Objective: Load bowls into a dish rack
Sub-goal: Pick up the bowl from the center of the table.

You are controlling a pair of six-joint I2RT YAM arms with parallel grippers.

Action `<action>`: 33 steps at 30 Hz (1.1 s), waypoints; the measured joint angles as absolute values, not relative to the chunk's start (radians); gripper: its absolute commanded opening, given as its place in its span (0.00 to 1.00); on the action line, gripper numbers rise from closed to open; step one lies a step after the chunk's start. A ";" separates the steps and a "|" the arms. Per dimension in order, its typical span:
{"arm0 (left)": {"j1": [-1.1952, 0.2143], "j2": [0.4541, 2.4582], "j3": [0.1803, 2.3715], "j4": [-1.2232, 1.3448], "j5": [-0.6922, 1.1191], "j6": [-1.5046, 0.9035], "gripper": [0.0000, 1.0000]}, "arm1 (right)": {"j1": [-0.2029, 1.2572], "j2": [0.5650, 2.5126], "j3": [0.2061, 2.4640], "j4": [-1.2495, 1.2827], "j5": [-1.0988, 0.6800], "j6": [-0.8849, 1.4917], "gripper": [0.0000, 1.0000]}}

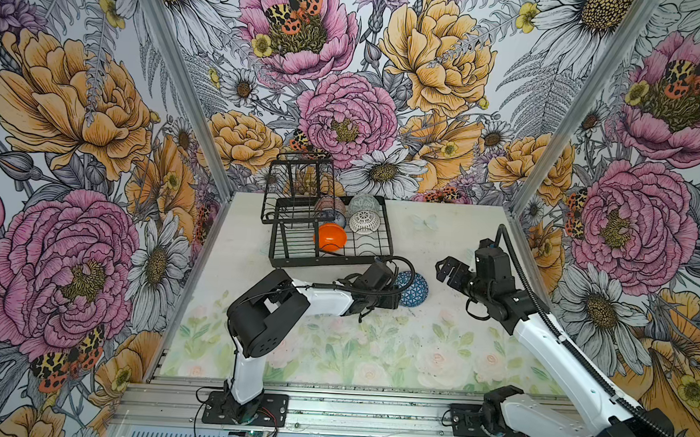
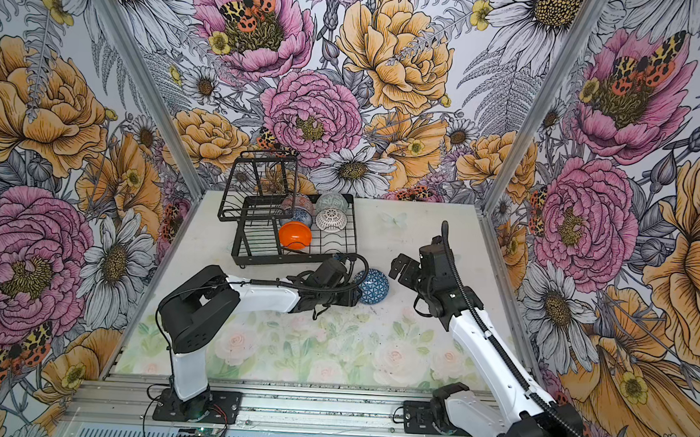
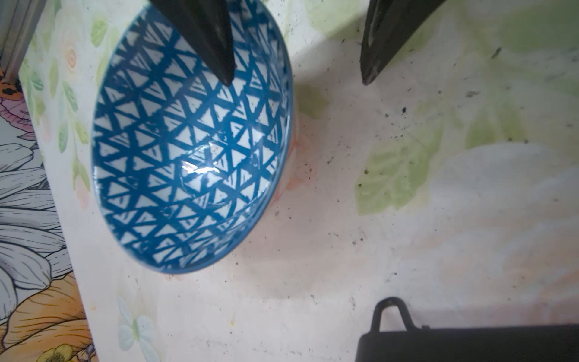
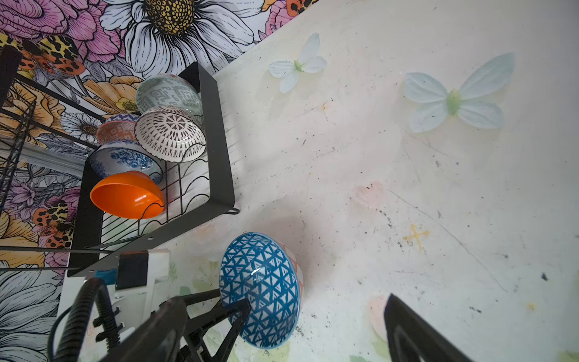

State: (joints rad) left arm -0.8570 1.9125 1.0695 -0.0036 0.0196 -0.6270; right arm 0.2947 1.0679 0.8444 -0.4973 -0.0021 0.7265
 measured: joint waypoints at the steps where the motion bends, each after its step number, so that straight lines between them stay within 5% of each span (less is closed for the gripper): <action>1: -0.857 1.916 1.071 -0.004 0.021 -0.626 0.56 | 0.295 1.068 0.843 -0.497 -0.002 0.730 0.99; 21: -0.854 1.922 1.081 0.032 0.041 -0.646 0.00 | 0.295 0.996 0.658 -0.311 -0.062 0.869 0.99; 33: -0.841 1.866 1.015 0.048 0.023 -0.644 0.00 | 0.295 0.991 0.678 -0.212 -0.174 0.911 0.99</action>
